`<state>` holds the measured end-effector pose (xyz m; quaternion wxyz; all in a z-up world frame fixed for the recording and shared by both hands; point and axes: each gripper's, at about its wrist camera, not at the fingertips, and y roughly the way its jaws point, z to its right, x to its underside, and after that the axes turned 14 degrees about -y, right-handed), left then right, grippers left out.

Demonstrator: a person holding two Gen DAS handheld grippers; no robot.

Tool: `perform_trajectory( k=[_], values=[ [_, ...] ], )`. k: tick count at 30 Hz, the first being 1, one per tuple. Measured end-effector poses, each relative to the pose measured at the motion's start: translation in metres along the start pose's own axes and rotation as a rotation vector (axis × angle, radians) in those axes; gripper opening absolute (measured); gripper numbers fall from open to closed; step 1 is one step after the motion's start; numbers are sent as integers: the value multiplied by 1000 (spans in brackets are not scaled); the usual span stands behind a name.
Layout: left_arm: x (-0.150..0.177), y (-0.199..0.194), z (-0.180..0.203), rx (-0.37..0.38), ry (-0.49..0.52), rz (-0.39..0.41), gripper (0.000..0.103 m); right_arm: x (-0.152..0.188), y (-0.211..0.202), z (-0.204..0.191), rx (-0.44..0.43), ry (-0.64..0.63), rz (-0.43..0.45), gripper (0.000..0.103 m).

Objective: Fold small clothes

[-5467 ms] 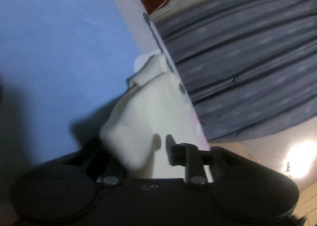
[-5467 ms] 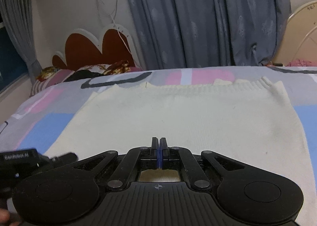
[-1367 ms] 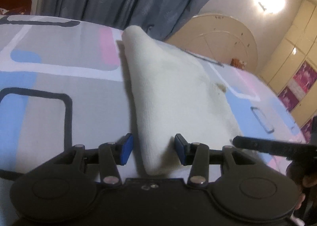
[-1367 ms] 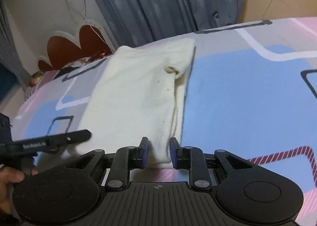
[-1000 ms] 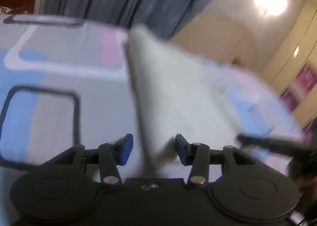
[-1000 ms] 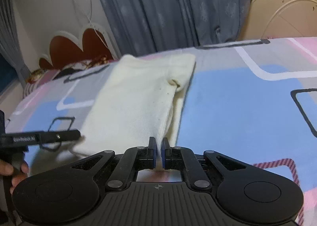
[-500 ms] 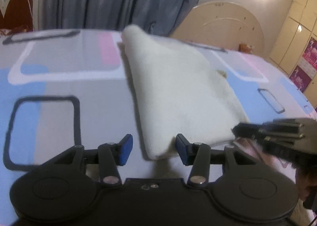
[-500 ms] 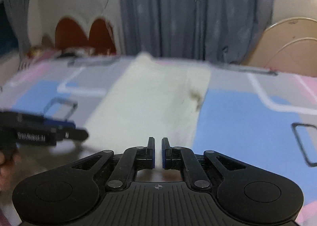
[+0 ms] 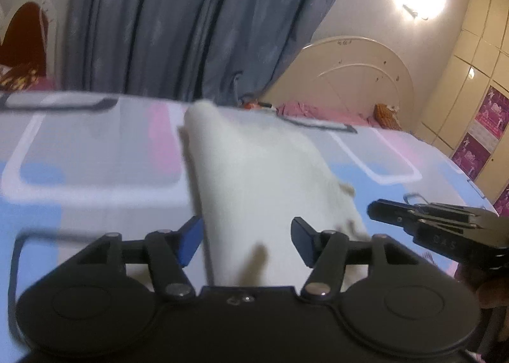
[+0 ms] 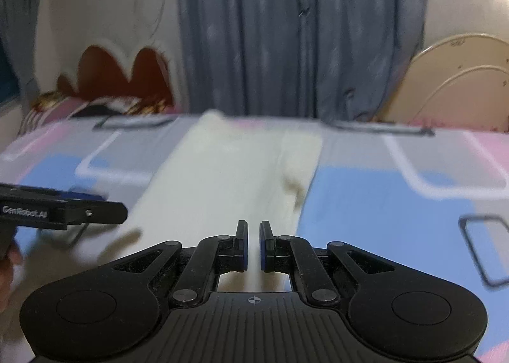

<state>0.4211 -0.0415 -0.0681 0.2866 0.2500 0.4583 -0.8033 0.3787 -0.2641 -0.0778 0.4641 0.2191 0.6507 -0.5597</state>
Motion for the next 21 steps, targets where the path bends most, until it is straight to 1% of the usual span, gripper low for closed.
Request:
perform_trajectory(
  k=[2,4,6,7,8,9,10,12,13,14,15,16,17,18,19,20,21],
  values=[
    [-11,17,2,-18,5,-11,56,-10,17,7,5,18,17,4],
    [-16,31,2,-26,0,-9,56,-16,34,8,0,23,14,4],
    [-17,48,-3,-47,-13,-38,56,-17,47,9,2,0,3,4],
    [-14,57,-6,-73,-16,-66,58,-15,54,9,-6,-13,-14,4],
    [-9,69,-12,-99,-15,-111,59,-11,65,8,4,-40,-60,4],
    [-3,74,-17,-86,-26,-129,62,-4,78,10,14,-60,-123,4],
    [-1,73,-18,-80,-19,-121,61,0,79,12,20,-66,-110,3],
    [-3,65,-11,-106,12,-125,59,-4,75,11,21,-81,-130,3],
    [-4,58,-8,-106,20,-109,60,-7,69,10,18,-83,-127,3],
    [-4,51,-6,-98,30,-84,64,-8,61,13,9,-67,-109,4],
    [-4,46,-6,-91,32,-70,80,-7,52,18,-3,-29,-83,6],
    [-4,43,-7,-80,26,-63,86,-6,47,25,-10,16,-63,26],
    [-4,39,-8,-63,17,-59,85,-2,40,35,-12,83,-44,61],
    [-5,37,-10,-55,10,-61,85,1,38,46,-5,130,-24,70],
    [-7,38,-11,-49,0,-65,84,4,36,56,-10,175,-10,71],
    [-8,39,-14,-38,-18,-74,83,6,37,64,-13,215,-17,71],
    [-13,42,-19,-28,-40,-88,78,6,40,73,-29,251,-30,71]
  ],
)
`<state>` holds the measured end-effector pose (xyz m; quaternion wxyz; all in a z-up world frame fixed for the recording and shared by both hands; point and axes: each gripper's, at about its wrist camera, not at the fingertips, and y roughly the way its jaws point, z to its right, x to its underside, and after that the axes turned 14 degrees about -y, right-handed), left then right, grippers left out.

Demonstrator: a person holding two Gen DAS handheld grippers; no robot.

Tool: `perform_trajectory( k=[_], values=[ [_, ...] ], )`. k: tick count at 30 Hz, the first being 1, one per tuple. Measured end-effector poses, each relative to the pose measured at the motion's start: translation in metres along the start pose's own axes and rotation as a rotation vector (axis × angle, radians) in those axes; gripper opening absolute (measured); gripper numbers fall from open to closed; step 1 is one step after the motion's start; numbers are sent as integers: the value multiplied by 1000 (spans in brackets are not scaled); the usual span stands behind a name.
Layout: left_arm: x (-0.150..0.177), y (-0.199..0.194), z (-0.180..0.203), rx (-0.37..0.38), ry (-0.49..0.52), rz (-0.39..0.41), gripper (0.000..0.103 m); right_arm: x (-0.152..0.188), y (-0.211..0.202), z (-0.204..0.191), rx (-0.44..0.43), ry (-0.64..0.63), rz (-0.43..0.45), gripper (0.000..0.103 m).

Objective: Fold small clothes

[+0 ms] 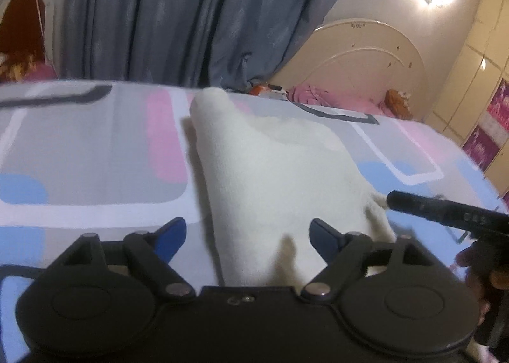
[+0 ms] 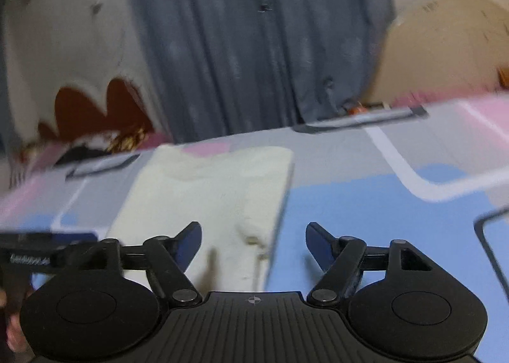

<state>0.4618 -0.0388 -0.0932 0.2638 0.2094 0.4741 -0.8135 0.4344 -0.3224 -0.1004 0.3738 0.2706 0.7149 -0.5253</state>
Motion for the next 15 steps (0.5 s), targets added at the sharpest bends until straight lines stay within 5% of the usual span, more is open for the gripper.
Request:
perform_trajectory(
  k=[9,15],
  values=[
    [-11,30,-35,105,-233,-107,66,3,42,50,-232,278,-81,71],
    [-21,44,-36,134,-271,-121,63,-3,53,43,-257,270,-92,69]
  ],
)
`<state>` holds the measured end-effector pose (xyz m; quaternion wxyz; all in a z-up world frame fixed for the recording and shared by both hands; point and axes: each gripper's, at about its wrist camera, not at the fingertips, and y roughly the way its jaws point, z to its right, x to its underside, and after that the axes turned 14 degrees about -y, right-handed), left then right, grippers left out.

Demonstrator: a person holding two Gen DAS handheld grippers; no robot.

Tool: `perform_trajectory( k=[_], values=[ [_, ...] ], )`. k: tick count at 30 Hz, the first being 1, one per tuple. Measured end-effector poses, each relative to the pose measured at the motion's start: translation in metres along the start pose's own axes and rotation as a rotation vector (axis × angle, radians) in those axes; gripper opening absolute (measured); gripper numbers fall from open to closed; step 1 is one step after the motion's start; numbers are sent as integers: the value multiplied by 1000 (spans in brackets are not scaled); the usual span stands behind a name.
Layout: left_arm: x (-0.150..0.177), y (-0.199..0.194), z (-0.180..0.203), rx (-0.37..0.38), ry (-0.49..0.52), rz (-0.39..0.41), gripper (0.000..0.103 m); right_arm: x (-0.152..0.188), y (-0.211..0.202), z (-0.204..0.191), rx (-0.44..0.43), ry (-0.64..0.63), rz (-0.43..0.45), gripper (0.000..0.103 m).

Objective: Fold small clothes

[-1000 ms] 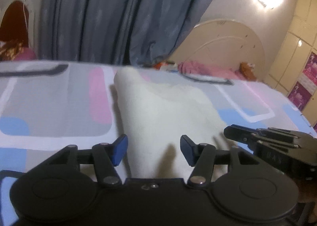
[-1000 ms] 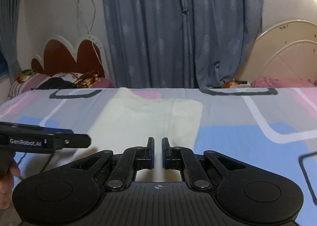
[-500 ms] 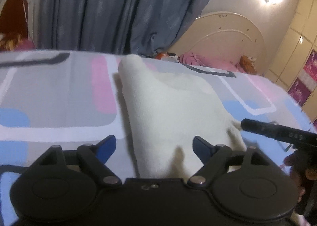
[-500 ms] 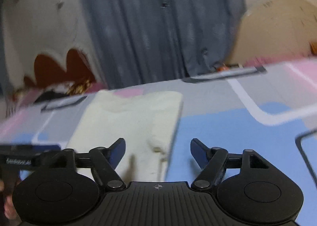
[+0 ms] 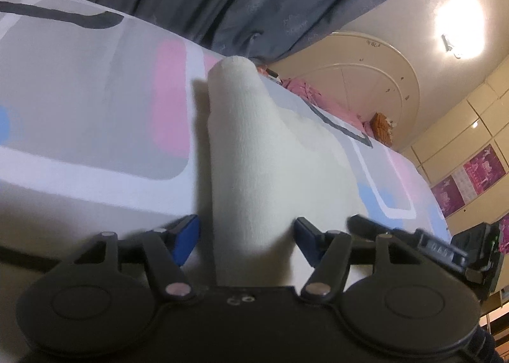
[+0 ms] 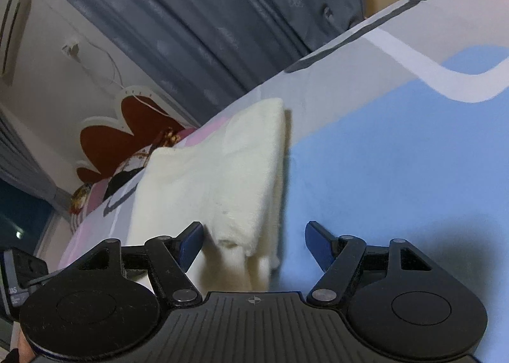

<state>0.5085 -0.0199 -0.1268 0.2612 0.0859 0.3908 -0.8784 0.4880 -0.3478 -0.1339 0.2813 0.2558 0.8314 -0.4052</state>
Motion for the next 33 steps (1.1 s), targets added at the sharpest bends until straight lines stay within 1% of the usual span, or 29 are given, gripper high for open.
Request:
perform_trajectory(
  k=[2,4,7,9,11,14,15,16,17,18,20,23,25,28,33],
  values=[
    [-3,3,2,3,0,-7,63,-5,8,-6,-17,-21,-25,60],
    [-6,7,6,5,5,-18,59,-5,11,-7,-27,-25,-38,58],
    [-8,8,5,4,10,-28,58,-9,9,-2,-44,-40,-68,53],
    [-8,9,3,10,10,-27,58,-10,9,7,-50,-27,-61,53],
    [-7,10,3,11,15,-22,59,-10,9,8,-49,-7,-52,53],
    [-1,10,11,-27,65,-3,58,-7,12,-7,-15,-76,-47,53],
    [1,9,14,-44,85,4,55,-6,12,-11,0,-100,-47,53],
    [3,10,19,-57,106,8,48,-7,14,-14,13,-115,-49,50],
    [4,9,23,-60,134,7,44,-7,13,-15,19,-118,-48,46],
    [4,9,26,-68,157,10,40,-6,13,-15,25,-117,-46,44],
    [6,8,34,-89,190,22,39,-2,11,-19,37,-125,-32,37],
    [11,4,45,-124,251,43,35,1,11,-35,79,-175,-12,32],
    [15,-1,52,-137,286,58,34,4,7,-46,115,-216,5,31],
    [16,-11,55,-133,298,71,33,7,3,-65,153,-277,29,30],
    [19,-40,55,-119,315,100,33,13,-8,-97,174,-356,58,29]
  ],
)
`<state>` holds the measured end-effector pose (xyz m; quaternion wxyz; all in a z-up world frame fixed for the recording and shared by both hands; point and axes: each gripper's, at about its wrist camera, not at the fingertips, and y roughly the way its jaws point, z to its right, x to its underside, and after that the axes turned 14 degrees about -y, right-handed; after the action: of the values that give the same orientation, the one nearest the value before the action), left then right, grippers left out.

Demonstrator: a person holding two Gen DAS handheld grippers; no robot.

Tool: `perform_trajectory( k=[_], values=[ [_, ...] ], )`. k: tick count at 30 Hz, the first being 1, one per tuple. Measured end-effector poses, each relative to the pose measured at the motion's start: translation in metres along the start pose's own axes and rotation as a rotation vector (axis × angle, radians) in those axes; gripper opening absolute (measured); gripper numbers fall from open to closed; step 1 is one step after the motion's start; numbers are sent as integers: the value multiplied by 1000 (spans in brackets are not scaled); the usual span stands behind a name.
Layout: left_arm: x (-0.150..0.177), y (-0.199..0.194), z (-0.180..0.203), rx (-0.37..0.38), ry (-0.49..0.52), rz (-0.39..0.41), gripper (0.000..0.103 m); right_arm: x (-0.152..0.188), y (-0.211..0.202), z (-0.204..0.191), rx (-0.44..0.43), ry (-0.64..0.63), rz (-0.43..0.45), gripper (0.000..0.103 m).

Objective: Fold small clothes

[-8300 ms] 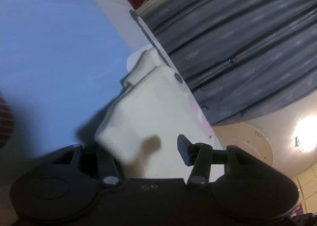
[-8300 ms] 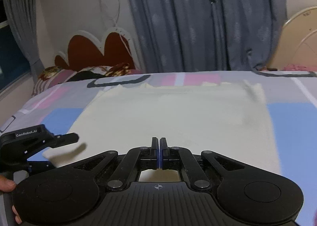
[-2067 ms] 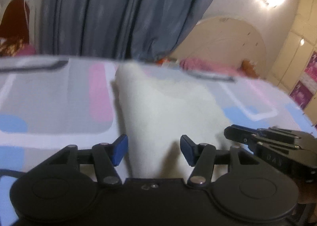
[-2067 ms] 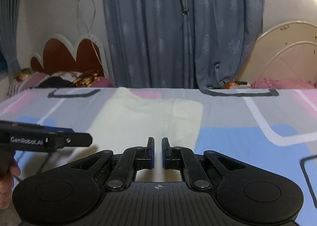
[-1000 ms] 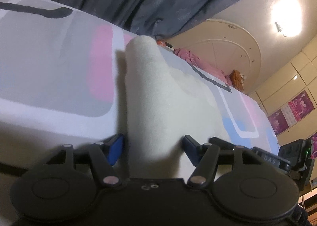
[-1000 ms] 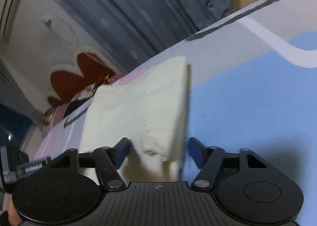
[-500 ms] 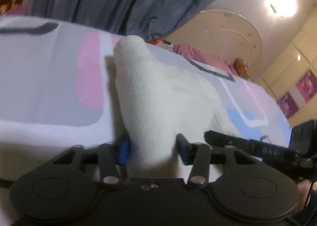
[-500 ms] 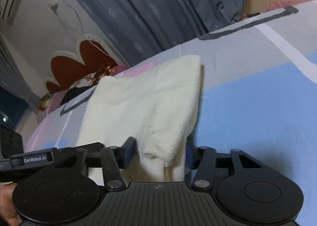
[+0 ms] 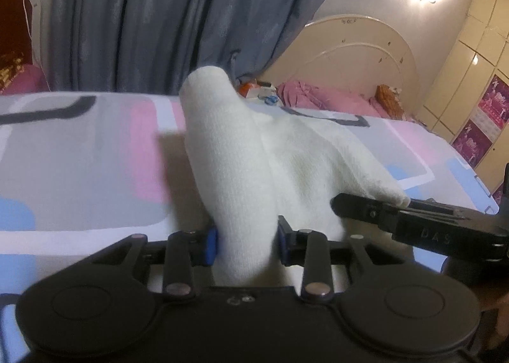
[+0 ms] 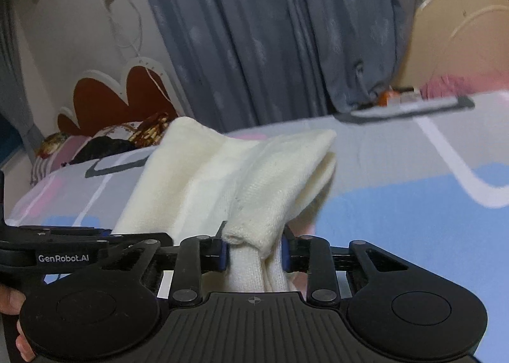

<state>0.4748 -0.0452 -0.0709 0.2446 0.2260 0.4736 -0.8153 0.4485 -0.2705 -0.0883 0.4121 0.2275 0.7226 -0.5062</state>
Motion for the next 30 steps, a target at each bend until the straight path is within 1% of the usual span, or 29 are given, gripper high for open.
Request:
perform_trajectory(
  k=[5,8,11,14,19,22,24,26,27,28,30],
  values=[
    [0,-36,-16,-24,26,22,33,-2,-10,-43,-9,-26,20,29],
    [-2,-58,-36,-42,37,21,33,-10,-8,-70,-32,-3,26,29],
    [-3,-82,-60,-80,60,24,33,-15,-3,-106,-55,0,32,29],
    [-4,-103,-86,-120,55,27,33,-18,9,-142,-85,-3,30,29],
    [-2,-132,-135,-192,36,30,33,-21,44,-200,-143,-9,3,29],
    [2,-140,-163,-200,0,24,33,-23,64,-224,-187,4,-31,29],
    [5,-137,-180,-196,-29,0,34,-21,75,-236,-192,-7,-46,29],
    [11,-127,-191,-202,-32,-36,48,-14,88,-239,-177,-2,-83,29],
    [14,-124,-197,-206,-40,-26,70,-8,97,-237,-153,7,-117,29],
    [17,-123,-203,-216,-57,-16,78,-1,108,-231,-143,42,-152,30],
    [21,-122,-213,-182,-96,-9,78,7,115,-215,-163,116,-148,30]
  ],
)
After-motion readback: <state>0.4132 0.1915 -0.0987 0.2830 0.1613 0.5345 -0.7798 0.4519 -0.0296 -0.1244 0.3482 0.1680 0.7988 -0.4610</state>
